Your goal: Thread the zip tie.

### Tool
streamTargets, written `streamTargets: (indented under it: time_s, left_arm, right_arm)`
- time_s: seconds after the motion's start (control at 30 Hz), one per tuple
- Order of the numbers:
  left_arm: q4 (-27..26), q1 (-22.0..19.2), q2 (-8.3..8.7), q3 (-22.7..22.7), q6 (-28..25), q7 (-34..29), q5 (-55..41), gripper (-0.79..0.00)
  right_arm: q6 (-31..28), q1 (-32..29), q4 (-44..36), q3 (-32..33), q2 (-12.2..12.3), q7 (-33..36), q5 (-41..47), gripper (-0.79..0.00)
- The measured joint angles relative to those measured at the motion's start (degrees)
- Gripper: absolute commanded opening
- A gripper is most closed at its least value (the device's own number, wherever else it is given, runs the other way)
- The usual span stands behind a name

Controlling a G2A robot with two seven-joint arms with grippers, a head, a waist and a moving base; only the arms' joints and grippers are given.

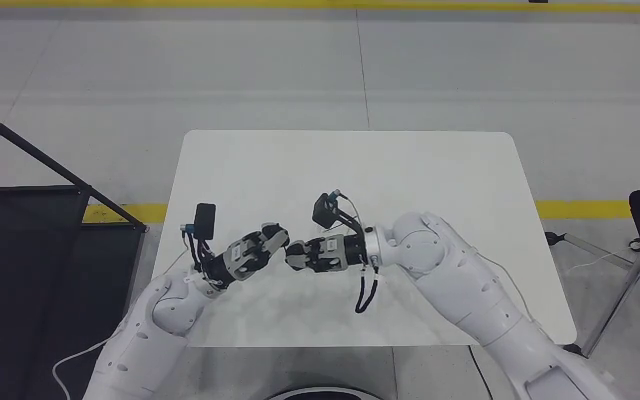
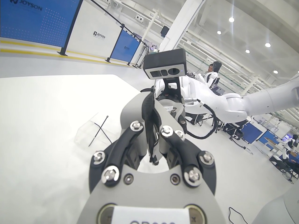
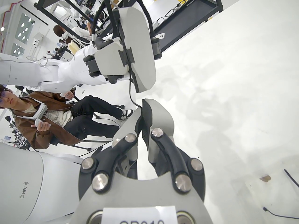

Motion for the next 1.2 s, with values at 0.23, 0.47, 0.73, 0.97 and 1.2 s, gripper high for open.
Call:
streamTargets:
  time_s: [0.23,0.47,0.73,0.97,1.2]
  left_arm:
    - [-0.38,0.41,0.13,-2.08,-0.06,0.91,-0.14,-0.785]
    - [-1.53,1.78,0.12,-3.89,0.66,2.72,2.91,-0.785]
    - [-1.45,1.86,0.06,-4.02,0.30,2.94,3.18,-0.785]
    - [-1.94,2.06,-0.08,-3.81,2.79,2.74,3.73,-0.785]
    - [-1.79,1.65,-0.66,-3.49,7.71,6.43,9.98,-0.785]
  right_arm:
    - [1.50,-2.24,-2.85,4.90,1.87,-0.19,-3.47,-0.139]
    - [8.41,-7.91,-10.80,13.74,5.15,0.98,-10.34,0.000]
    - [11.01,-9.09,-12.33,15.09,5.68,2.70,-11.44,0.000]
    - [18.79,-10.62,-14.65,16.28,5.90,-1.43,-17.87,0.000]
    - [45.98,-11.86,-23.44,15.91,5.99,3.32,-33.39,0.000]
